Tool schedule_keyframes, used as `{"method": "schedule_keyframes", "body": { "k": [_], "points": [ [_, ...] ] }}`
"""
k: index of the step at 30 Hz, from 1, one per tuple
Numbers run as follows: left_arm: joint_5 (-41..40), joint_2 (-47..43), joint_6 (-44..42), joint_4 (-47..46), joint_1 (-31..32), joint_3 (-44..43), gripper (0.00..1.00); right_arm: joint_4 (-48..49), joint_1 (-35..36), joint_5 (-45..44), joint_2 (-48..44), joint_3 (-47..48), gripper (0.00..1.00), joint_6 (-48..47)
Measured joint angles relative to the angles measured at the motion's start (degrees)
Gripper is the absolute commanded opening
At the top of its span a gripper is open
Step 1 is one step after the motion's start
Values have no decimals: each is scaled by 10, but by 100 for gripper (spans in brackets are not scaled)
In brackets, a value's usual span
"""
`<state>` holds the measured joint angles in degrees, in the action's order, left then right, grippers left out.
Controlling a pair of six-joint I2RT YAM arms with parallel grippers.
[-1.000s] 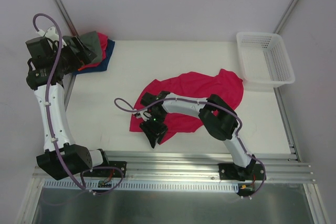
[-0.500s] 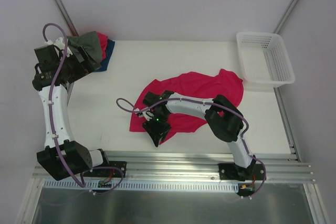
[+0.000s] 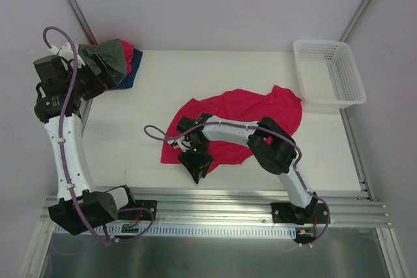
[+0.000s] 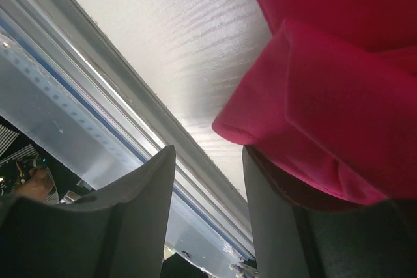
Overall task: Fold and stack the t-shirts
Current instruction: Flatten out the tshirt
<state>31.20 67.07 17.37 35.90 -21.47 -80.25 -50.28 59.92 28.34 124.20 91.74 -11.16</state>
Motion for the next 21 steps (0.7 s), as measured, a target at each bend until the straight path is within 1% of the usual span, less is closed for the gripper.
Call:
{"method": "schedule_keyframes", "body": {
  "k": [4, 8, 13, 15, 16, 17, 19, 20, 21],
  "points": [
    [14, -4, 1, 0, 0, 0, 99, -14, 0, -2, 12, 16, 46, 1],
    [18, -5, 2, 2, 0, 5, 99, -30, 0, -7, 31, 38, 32, 0],
    [30, -14, 2, 9, -4, 13, 99, -59, 0, -14, 56, 70, 31, 1],
    [31, -18, 1, 11, -4, 13, 99, -70, 0, -18, 63, 81, 27, 1],
    [32, -20, 0, 13, -4, 13, 99, -73, 1, -20, 65, 83, 25, 0],
    [33, -21, -1, 16, -4, 13, 99, -74, 1, -23, 66, 84, 15, 0],
    [33, -22, -3, 21, -4, 13, 99, -75, 1, -35, 67, 84, 3, -5],
    [33, -22, -3, 24, -4, 13, 99, -75, 1, -40, 67, 84, 1, -6],
    [33, -22, -3, 26, -4, 13, 99, -75, 0, -41, 67, 84, 0, -8]
  ]
}}
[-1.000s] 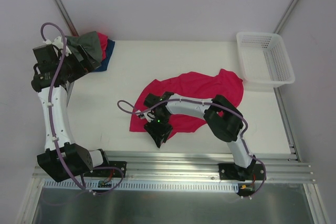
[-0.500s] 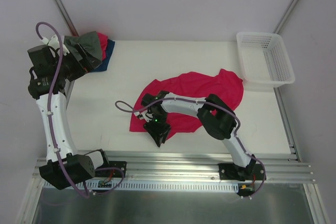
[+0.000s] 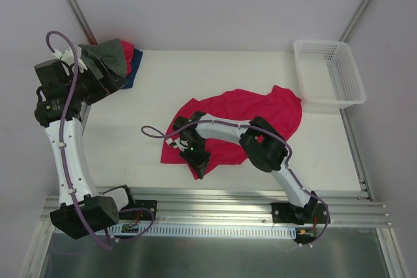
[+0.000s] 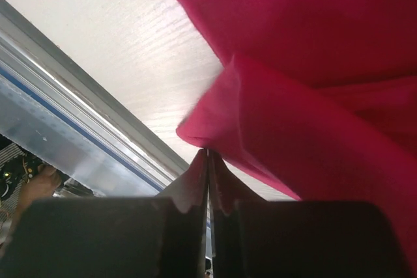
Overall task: Fold and stack the t-shirts
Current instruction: Flatten out the tshirt
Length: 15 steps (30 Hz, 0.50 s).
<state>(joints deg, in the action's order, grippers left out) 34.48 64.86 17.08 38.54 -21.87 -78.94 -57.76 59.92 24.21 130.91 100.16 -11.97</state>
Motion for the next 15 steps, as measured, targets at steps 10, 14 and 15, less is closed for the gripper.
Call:
{"method": "schedule_keyframes", "body": {
  "k": [10, 14, 15],
  "points": [
    [0, 0, 1, 14, 0, -13, 99, 1, -42, -15, -5, 1, 0, -28],
    [0, 1, 5, 14, 0, -25, 99, 16, -87, -51, -21, -8, 0, -49],
    [0, 1, 7, 14, 0, -28, 99, 21, -98, -58, -25, -12, 0, -51]
  ]
}}
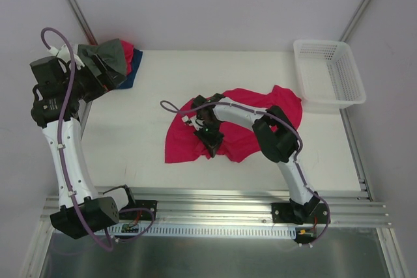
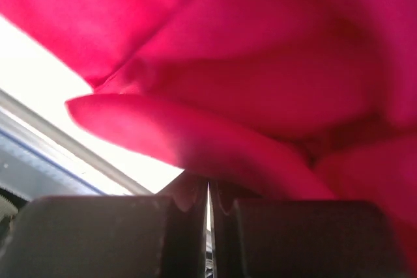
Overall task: Fold and stack the t-shirts
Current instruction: Flatten out the tshirt
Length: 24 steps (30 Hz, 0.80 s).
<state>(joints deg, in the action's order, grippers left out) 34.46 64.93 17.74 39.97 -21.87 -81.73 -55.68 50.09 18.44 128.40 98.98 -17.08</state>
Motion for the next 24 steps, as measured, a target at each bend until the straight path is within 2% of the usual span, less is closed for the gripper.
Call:
{"method": "schedule_keyframes", "body": {
  "k": [5, 11, 15, 22, 23, 24],
  "points": [
    [0, 0, 10, 0, 0, -16, 99, 15, -36, -22, -17, -18, 0, -3],
    [1, -4, 9, -3, 0, -16, 99, 27, -28, -54, -32, -22, 0, -3],
    [5, -11, 7, -15, 0, 55, 98, 22, -19, -67, -71, -10, 0, -4],
    [31, 65, 50, -19, 0, 197, 98, -33, -51, -61, -158, 120, 1, -6],
    [38, 72, 58, -18, 0, 211, 99, -34, -63, -63, -176, 120, 3, -7],
    [46, 76, 64, -17, 0, 220, 99, -38, -74, -64, -191, 120, 29, -10]
  ]
}}
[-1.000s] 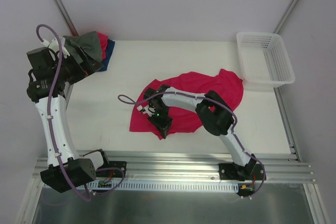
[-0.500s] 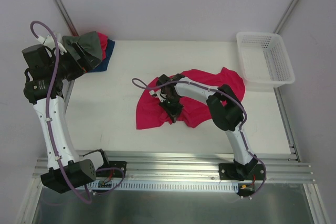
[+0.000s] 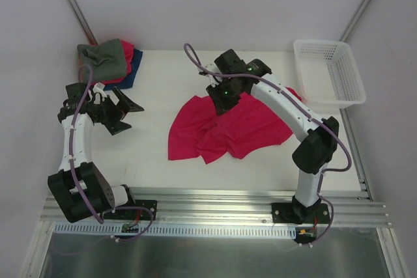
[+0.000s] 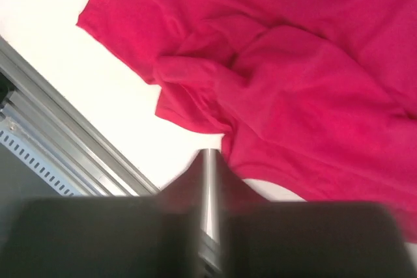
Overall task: Fold and stack the t-shirts
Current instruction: Flatten out the tshirt
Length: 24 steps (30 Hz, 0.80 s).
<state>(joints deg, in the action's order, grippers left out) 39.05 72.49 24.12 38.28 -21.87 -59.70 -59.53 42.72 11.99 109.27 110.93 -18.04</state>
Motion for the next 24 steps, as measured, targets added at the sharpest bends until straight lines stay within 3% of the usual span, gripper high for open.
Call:
{"method": "schedule_keyframes", "body": {
  "k": [1, 8, 10, 13, 18, 22, 24],
  "points": [
    [12, 1, 8, 2, 0, 8, 99, -3, -11, -1, -12, -2, 98, 1],
    [68, -12, 43, 16, 0, 88, 99, -16, -14, 11, -23, -31, 97, -3],
    [75, -13, 53, 18, 0, 120, 89, -17, -9, 26, -16, -30, 99, 3],
    [84, -13, 60, 22, 0, 162, 76, -23, -1, 45, 1, -23, 94, 13],
    [94, -5, 66, 23, 0, 202, 64, -24, 15, 54, 31, -22, 93, 24],
    [94, 21, 68, 22, 0, 229, 66, -25, 33, 61, 56, -21, 92, 29],
    [90, 42, 68, 23, 0, 235, 65, -26, 42, 66, 74, -10, 87, 30]
  ]
}}
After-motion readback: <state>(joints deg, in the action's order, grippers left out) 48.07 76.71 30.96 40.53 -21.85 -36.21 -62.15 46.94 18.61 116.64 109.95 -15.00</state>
